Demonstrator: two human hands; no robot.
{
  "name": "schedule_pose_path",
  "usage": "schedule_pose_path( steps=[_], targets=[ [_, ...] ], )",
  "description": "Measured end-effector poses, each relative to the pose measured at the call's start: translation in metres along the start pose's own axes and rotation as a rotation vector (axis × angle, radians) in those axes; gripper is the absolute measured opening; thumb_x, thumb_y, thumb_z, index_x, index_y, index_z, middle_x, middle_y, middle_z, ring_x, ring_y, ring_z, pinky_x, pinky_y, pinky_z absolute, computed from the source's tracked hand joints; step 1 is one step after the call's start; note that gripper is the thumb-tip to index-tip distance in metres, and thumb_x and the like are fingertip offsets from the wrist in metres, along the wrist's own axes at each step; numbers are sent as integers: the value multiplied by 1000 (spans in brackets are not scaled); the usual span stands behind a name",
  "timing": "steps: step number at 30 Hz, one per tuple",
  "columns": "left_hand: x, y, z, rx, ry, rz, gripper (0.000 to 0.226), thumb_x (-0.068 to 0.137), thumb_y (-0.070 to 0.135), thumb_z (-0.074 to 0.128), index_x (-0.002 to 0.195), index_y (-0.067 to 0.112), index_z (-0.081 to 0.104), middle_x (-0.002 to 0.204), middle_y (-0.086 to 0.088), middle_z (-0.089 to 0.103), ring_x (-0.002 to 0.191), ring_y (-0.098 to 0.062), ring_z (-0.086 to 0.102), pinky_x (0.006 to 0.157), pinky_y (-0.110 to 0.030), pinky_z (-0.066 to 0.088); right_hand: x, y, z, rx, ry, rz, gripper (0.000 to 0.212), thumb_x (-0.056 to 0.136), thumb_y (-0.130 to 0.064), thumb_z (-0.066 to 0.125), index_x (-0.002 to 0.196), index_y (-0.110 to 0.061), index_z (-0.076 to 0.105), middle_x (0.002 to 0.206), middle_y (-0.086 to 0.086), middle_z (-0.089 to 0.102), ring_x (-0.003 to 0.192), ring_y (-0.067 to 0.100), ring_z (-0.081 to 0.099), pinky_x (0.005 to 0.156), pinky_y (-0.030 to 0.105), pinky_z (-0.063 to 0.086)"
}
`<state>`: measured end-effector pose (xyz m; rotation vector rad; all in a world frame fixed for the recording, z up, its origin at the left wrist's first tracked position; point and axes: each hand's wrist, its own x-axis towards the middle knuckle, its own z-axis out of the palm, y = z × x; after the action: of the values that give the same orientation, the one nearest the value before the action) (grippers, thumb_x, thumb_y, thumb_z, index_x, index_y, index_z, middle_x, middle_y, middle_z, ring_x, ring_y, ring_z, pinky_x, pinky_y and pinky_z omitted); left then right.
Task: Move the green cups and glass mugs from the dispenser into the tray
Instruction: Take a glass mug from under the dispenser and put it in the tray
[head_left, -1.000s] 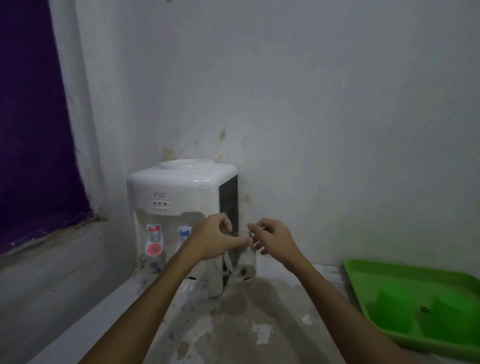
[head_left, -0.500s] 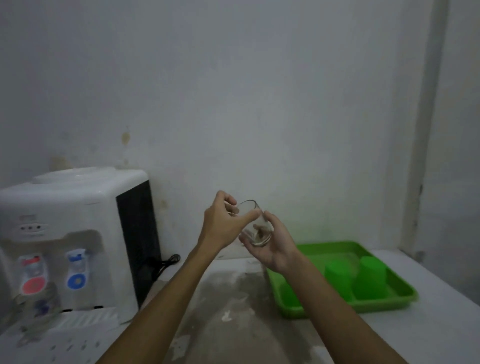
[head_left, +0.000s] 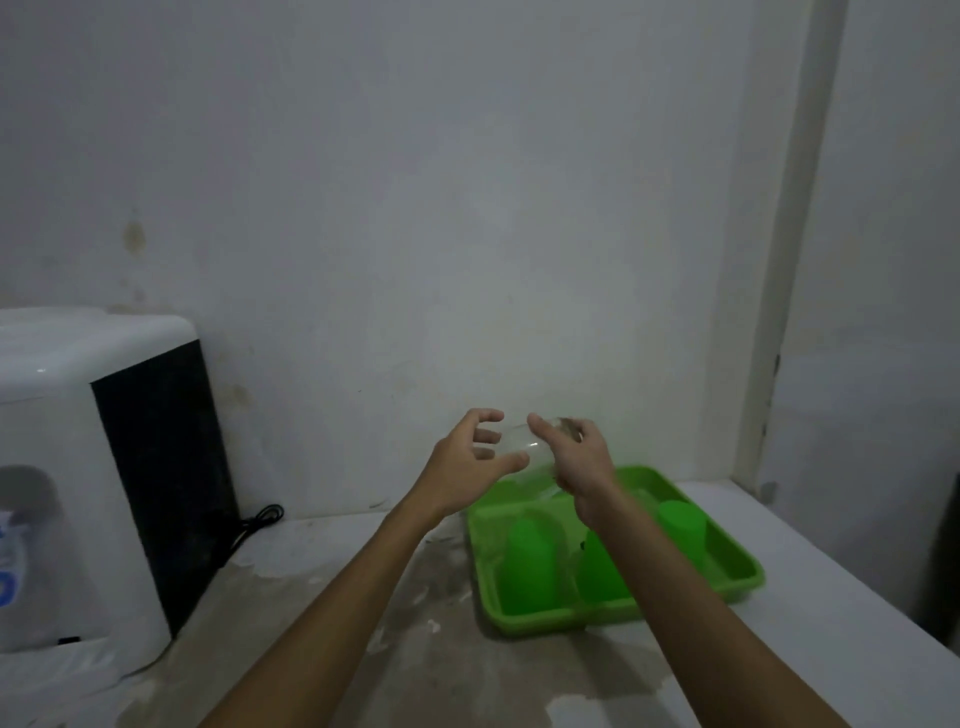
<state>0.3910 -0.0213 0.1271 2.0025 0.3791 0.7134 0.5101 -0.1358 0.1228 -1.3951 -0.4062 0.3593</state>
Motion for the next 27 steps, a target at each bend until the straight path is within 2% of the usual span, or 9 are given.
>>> schedule_pose_path(
  steps=[2,5,8,11,14,18,27],
  targets=[
    [4,-14,5,-2,-14,-24,54,82,47,80,129,33,57,122,4,63,111,-16,65,91,-34,57,12,9,-1,-134,18,-111,53,79,-34,85,119,-13,59,124,6,63,109,21,60,83,33,47],
    [10,-34,14,13,-13,-44,44,86,50,76,123,32,61,120,4,66,112,-16,65,95,-37,56,30,20,1,-416,13,-261,56,75,-35,89,120,-12,64,123,9,64,108,20,62,92,34,52],
    [15,-55,24,52,-9,-63,33,88,47,74,116,31,64,116,3,68,110,-15,65,97,-39,55,45,29,3,-684,-18,-350,59,70,-41,89,118,-17,65,116,10,61,102,22,62,87,32,52],
    [18,-73,31,77,-13,-97,33,89,42,75,116,25,64,113,0,69,108,-18,66,96,-39,55,56,37,7,-869,-90,-328,58,67,-39,91,115,-19,67,115,11,62,102,26,63,83,31,52],
    [19,-88,33,97,-2,-120,33,89,40,76,115,23,64,110,1,68,106,-18,66,93,-32,55,65,44,11,-966,-162,-276,51,66,-28,91,112,-18,70,117,12,68,104,27,67,87,35,57],
    [21,-96,37,120,-18,-140,33,90,38,75,116,21,63,109,2,66,103,-15,63,88,-26,51,70,53,16,-1047,-235,-232,45,69,-17,84,113,-16,73,119,11,73,107,27,68,89,33,57],
    [20,-105,38,148,-38,-174,31,96,26,68,123,13,64,114,-4,64,109,-22,63,86,-27,48,75,72,16,-1060,-321,-85,57,63,-23,94,114,-11,72,122,10,72,109,25,69,93,35,58]
  ],
)
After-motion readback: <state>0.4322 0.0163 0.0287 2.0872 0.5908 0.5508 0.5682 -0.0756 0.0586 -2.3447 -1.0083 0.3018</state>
